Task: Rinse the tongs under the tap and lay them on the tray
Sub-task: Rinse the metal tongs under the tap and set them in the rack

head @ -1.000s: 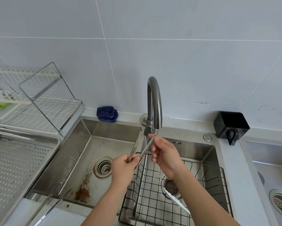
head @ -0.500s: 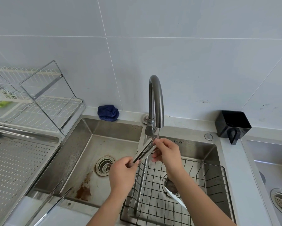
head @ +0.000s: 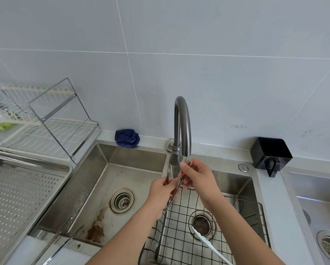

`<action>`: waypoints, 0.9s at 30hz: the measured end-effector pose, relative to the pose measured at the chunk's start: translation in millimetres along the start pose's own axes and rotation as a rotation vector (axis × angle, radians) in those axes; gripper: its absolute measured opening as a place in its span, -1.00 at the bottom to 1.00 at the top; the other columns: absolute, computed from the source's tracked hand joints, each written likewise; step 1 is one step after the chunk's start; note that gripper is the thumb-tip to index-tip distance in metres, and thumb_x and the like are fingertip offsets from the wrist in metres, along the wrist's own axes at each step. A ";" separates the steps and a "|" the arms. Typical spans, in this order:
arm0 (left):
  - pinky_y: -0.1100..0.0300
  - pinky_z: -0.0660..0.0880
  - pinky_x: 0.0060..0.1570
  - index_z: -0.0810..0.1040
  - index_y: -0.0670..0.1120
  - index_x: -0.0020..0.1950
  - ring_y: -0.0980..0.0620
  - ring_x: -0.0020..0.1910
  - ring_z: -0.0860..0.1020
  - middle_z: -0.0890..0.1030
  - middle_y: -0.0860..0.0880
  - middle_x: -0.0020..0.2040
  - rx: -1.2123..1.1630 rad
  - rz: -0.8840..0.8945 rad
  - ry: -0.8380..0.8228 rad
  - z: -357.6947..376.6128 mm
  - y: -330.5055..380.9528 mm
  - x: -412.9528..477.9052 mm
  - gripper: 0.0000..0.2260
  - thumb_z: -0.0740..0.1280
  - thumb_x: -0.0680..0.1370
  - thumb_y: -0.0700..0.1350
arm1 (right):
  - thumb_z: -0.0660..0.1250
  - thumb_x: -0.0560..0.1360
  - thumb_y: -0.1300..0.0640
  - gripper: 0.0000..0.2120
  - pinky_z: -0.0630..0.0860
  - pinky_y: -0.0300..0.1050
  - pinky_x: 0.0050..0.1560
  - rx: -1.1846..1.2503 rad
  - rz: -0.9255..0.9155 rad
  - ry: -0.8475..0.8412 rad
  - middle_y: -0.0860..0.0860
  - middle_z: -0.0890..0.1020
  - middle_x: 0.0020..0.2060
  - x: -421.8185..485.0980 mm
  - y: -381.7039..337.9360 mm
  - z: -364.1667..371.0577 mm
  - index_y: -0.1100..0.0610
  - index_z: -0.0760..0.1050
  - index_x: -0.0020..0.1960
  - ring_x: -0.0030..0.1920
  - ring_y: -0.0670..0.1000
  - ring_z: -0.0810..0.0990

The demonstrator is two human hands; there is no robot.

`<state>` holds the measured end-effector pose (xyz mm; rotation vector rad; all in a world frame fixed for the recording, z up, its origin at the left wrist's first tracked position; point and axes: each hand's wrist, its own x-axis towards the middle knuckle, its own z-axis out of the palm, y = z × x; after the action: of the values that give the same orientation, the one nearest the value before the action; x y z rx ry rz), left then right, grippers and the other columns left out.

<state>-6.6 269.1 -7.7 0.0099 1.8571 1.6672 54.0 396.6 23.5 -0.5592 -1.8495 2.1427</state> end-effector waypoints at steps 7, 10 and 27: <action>0.23 0.45 -0.33 0.68 0.02 -0.28 0.07 -0.35 0.53 0.66 -0.05 -0.31 0.048 -0.001 -0.108 20.8 -1.2 4.8 -0.63 0.33 0.56 0.23 | 0.39 0.62 0.12 -0.79 0.56 -0.05 -0.33 -0.119 -0.075 0.011 0.08 0.62 -0.38 -6.3 -4.3 -6.1 0.20 0.58 -0.15 -0.40 0.03 0.54; 0.09 0.43 -0.33 0.62 -0.10 -0.04 -0.05 -0.34 0.51 0.61 -0.14 -0.23 -0.061 0.044 -0.206 16.0 -8.6 2.2 -0.62 0.30 0.58 0.22 | 0.38 0.62 0.13 -0.78 0.60 0.08 -0.28 -0.156 -0.071 0.082 0.21 0.62 -0.36 -5.7 -1.9 -15.4 0.24 0.58 -0.13 -0.40 0.05 0.56; 0.28 0.39 -0.53 0.66 0.19 -0.11 0.01 -0.45 0.59 0.68 -0.12 -0.21 0.230 0.148 -0.006 -44.5 -40.1 -37.3 -0.73 0.33 0.63 -0.16 | 0.29 0.67 0.14 -0.83 0.72 0.03 -0.19 -0.066 0.179 0.167 0.16 0.71 -0.04 -10.3 43.2 3.4 0.11 0.57 0.22 -0.23 0.03 0.68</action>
<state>18.9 206.3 -27.3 0.2542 2.0769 1.5369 64.1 382.3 -17.4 -0.9217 -1.8455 2.0753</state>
